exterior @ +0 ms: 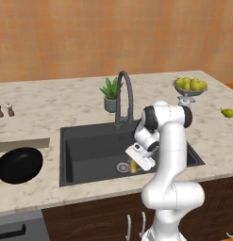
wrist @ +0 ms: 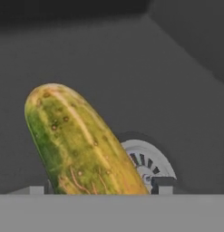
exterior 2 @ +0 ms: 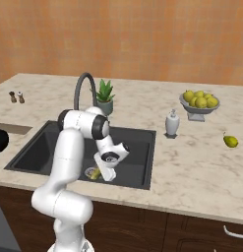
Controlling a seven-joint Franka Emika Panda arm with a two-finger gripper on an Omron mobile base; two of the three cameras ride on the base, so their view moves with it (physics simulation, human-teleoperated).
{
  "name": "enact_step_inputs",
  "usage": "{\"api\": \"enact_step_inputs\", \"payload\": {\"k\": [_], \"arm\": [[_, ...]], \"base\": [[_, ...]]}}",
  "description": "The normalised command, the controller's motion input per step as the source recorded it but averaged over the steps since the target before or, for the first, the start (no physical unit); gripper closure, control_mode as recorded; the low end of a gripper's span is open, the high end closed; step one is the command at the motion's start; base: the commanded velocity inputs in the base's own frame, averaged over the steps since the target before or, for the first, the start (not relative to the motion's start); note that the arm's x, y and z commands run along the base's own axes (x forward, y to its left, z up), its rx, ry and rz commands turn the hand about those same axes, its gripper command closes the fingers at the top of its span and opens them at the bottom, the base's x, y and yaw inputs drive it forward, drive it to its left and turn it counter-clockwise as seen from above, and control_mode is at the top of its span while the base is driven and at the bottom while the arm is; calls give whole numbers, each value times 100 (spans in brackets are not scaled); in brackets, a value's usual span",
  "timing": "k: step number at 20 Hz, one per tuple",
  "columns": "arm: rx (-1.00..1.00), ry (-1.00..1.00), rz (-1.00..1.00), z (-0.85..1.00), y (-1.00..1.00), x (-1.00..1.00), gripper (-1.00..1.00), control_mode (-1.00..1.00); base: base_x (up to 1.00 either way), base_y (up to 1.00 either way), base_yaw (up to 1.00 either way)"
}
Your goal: Pick the cucumber from the sink and place it in the bowl. Then pick the bowl and place it in the microwave. Then close the microwave door and press the start button.
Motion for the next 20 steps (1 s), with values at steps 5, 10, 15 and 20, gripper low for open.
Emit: {"api": "enact_step_inputs", "payload": {"k": [5, 10, 15, 20], "arm": [[15, -42, 7, 76, -29, -48, 100, -100], [12, -40, 0, 100, -5, -21, 100, -100], [8, -35, 0, 98, -33, -52, 100, -100], [2, -32, 0, 95, -28, -79, 100, -100]], "base": [[0, 0, 0], [0, 0, 0], [0, 0, 0], [0, 0, 0]]}}
